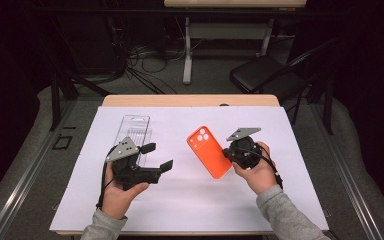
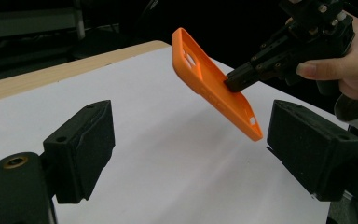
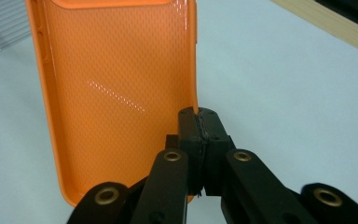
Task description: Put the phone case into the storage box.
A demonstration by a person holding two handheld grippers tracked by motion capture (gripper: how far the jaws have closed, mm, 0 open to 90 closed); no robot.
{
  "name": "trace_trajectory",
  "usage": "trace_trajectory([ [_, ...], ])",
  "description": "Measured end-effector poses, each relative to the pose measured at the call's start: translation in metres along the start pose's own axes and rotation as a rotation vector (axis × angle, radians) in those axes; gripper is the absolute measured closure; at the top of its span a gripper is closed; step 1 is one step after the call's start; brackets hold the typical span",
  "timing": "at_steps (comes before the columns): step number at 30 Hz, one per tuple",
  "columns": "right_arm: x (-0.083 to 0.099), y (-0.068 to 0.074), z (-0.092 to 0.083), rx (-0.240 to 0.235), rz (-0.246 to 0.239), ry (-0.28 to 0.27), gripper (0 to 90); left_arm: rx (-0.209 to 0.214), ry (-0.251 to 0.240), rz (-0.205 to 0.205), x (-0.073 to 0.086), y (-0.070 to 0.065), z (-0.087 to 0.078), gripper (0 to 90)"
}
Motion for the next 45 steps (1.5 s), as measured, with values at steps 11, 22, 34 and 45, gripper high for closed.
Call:
trace_trajectory([
  [11,-0.006,0.009,-0.001,-0.011,0.028,-0.073,89.6,0.013,0.009,-0.021,-0.014,-0.006,0.016,15.3],
  [22,-0.011,0.013,-0.004,0.013,0.057,-0.138,89.7,0.026,-0.001,-0.068,-0.024,-0.004,0.021,16.1],
  [34,-0.011,0.019,-0.013,0.037,0.101,-0.22,89.6,0.043,0.021,-0.073,-0.018,-0.007,0.019,16.8],
  [45,-0.003,0.025,-0.008,0.05,0.098,-0.233,89.6,0.055,0.06,-0.07,-0.007,-0.009,0.024,24.3],
])
Point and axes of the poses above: each handheld gripper's, and its own axes: z roughly forward along the jaws, x roughly out of its underside, y roughly to its left, the point moved 7 cm from there along z, roughly forward along the jaws, and after that the axes turned 14 degrees about -z, right-handed, at the moved point
